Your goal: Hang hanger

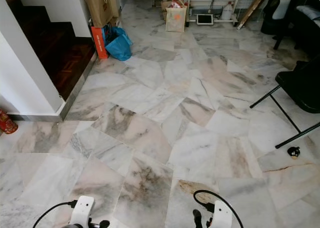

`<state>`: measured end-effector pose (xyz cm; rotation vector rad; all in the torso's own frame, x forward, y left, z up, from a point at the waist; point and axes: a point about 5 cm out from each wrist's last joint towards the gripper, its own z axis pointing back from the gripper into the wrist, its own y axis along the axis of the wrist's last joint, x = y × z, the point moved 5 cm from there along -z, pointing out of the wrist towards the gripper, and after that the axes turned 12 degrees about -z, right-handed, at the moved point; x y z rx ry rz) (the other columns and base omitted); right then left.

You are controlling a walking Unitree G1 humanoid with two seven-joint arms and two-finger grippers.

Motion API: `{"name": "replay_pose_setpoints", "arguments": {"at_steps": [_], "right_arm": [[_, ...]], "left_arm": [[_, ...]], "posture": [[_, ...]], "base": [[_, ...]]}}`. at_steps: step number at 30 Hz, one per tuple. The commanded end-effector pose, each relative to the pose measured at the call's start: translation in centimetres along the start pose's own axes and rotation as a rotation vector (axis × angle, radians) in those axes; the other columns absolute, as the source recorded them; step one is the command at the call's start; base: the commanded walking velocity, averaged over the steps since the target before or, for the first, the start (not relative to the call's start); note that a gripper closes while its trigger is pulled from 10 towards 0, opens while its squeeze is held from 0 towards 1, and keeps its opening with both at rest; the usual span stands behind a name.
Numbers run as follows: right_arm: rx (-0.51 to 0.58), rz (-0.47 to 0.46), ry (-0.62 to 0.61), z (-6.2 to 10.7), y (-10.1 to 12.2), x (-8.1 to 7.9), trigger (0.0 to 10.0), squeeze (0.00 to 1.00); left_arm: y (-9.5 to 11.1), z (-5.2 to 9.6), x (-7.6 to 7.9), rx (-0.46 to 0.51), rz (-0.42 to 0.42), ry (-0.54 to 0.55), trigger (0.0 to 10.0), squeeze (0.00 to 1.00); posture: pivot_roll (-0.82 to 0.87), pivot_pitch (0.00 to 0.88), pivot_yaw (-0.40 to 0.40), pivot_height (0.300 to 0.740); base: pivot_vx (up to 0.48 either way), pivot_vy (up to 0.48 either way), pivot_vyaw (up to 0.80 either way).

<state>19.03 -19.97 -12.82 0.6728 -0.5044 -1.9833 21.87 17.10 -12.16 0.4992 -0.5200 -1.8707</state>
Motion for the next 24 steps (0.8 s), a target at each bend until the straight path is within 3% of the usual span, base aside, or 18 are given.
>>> {"name": "replay_pose_setpoints", "arguments": {"at_steps": [1, 16, 24], "right_arm": [[-0.015, -0.003, -0.01, 0.2, -0.7, 0.1, 10.0, 0.0], [-0.06, -0.001, -0.019, 0.5, -2.2, 0.3, 10.0, 0.0], [-0.054, 0.01, -0.011, 0.4, -1.7, 0.3, 10.0, 0.0]], "left_arm": [[-0.7, 0.1, 0.1, -0.02, -0.026, -0.003, 10.0, 0.0], [-1.0, 0.2, 0.3, -0.026, -0.028, -0.012, 10.0, 0.0], [-1.5, 0.3, 0.3, -0.037, -0.03, -0.015, 10.0, 0.0]], "posture": [[-0.03, 0.0, 0.04, 0.74], [-0.03, 0.0, 0.039, 0.74], [-0.03, 0.0, 0.036, 0.74]], "base": [[-0.262, 0.0, 0.0], [-0.304, 0.0, 0.0], [-0.315, 0.0, 0.0]]}}
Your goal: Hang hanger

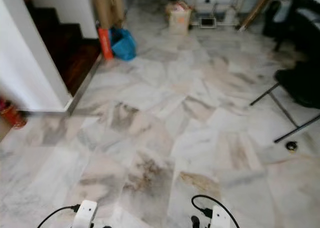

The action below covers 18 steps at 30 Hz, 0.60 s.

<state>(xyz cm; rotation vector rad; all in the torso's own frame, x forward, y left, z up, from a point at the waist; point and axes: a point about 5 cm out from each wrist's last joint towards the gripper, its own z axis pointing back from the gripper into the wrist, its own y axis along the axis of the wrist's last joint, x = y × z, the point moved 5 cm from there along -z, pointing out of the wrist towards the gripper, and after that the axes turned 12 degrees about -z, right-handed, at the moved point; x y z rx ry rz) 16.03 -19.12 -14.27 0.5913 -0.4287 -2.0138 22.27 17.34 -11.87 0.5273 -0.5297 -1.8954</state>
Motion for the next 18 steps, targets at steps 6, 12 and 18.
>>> {"name": "replay_pose_setpoints", "arguments": {"at_steps": [6, 12, 18], "right_arm": [[0.036, 0.021, 0.022, -0.4, 1.68, -0.66, 10.0, 0.0], [0.035, 0.019, 0.023, -0.41, 1.68, -0.72, 10.0, 0.0], [0.037, 0.016, 0.027, -0.42, 1.72, -0.82, 10.0, 0.0]], "left_arm": [[-2.13, 0.36, 0.5, -0.062, 0.004, -0.017, 10.0, 0.0], [-2.36, 0.48, 0.07, -0.065, 0.005, -0.011, 10.0, 0.0], [-2.14, 0.38, 0.28, -0.063, 0.005, -0.014, 10.0, 0.0]], "posture": [[-0.03, 0.0, 0.038, 0.74], [-0.02, 0.0, 0.038, 0.74], [-0.02, 0.0, 0.038, 0.74]], "base": [[-0.315, 0.0, 0.0], [-0.309, 0.0, 0.0], [-0.308, 0.0, 0.0]]}}
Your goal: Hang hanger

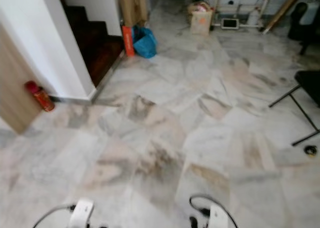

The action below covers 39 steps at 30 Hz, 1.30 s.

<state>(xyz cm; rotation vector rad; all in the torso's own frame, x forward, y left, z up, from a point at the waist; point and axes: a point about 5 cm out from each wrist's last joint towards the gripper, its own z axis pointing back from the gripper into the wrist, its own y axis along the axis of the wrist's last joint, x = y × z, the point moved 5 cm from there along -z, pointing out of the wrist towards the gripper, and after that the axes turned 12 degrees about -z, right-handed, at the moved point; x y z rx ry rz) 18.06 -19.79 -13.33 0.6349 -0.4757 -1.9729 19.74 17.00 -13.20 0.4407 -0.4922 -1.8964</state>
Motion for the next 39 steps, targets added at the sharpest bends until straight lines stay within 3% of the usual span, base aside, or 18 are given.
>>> {"name": "replay_pose_setpoints", "arguments": {"at_steps": [1, 39], "right_arm": [[-0.015, -0.012, 0.006, 0.02, -0.51, -0.34, 10.0, 0.0], [-0.032, -0.007, -0.006, 0.04, -0.69, -0.04, 10.0, 0.0]], "left_arm": [[0.39, 0.09, -1.07, 0.005, -0.018, 0.023, 10.0, 0.0], [0.83, -0.11, -0.51, 0.008, -0.024, 0.018, 10.0, 0.0]], "posture": [[-0.02, 0.0, 0.038, 0.74], [-0.02, 0.0, 0.038, 0.74]], "base": [[-0.307, 0.0, 0.0], [-0.328, 0.0, 0.0]]}}
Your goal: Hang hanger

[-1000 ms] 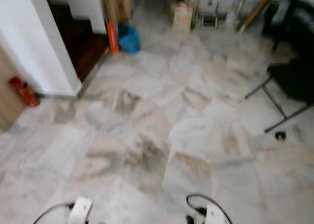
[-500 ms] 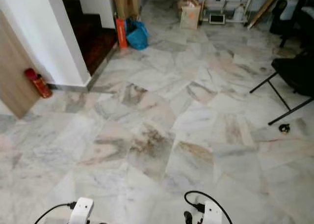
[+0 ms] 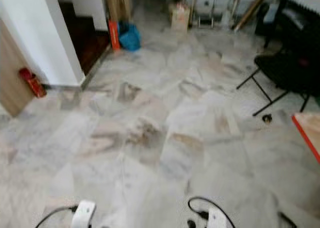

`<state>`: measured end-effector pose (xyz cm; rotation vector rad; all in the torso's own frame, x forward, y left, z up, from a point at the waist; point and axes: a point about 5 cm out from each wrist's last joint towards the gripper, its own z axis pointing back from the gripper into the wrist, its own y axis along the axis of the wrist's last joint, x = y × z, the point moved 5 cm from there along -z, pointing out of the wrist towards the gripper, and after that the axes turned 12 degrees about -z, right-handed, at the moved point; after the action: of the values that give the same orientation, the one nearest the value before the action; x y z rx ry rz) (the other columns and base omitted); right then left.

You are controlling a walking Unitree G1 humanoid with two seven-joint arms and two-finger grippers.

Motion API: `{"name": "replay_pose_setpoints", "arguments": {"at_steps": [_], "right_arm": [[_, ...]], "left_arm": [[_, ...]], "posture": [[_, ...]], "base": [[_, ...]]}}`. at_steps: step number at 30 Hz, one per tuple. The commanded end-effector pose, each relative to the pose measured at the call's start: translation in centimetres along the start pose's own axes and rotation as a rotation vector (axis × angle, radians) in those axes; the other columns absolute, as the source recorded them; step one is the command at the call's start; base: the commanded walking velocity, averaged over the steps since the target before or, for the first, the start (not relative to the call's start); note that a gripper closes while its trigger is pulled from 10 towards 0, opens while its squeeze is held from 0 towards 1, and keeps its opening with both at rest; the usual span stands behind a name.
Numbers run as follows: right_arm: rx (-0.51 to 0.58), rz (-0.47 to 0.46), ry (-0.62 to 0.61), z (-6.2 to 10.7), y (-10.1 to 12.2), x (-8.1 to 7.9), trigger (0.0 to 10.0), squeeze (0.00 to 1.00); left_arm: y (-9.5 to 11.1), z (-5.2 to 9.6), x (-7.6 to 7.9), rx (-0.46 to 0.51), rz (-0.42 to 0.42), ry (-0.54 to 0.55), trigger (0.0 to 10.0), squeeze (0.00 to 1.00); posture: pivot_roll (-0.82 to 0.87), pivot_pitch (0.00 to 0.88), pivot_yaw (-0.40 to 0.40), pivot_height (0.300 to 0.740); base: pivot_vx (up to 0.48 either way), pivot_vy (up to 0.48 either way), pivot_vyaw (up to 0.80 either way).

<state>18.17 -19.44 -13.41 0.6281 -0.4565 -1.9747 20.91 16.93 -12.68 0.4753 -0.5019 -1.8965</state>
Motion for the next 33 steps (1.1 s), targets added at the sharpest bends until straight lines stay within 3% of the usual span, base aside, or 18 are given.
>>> {"name": "replay_pose_setpoints", "arguments": {"at_steps": [1, 33], "right_arm": [[-0.015, -0.007, -0.009, 0.14, -0.59, 0.26, 10.0, 0.0], [-0.027, 0.002, -0.011, 0.2, -0.9, 0.32, 10.0, 0.0]], "left_arm": [[-0.39, 0.07, -0.11, -0.015, -0.016, 0.0, 10.0, 0.0], [-0.13, 0.08, -0.22, 0.0, -0.02, -0.001, 10.0, 0.0]], "posture": [[-0.02, 0.0, 0.038, 0.74], [-0.03, 0.0, 0.039, 0.74]], "base": [[-0.337, 0.0, 0.0], [-0.327, 0.0, -0.01]]}}
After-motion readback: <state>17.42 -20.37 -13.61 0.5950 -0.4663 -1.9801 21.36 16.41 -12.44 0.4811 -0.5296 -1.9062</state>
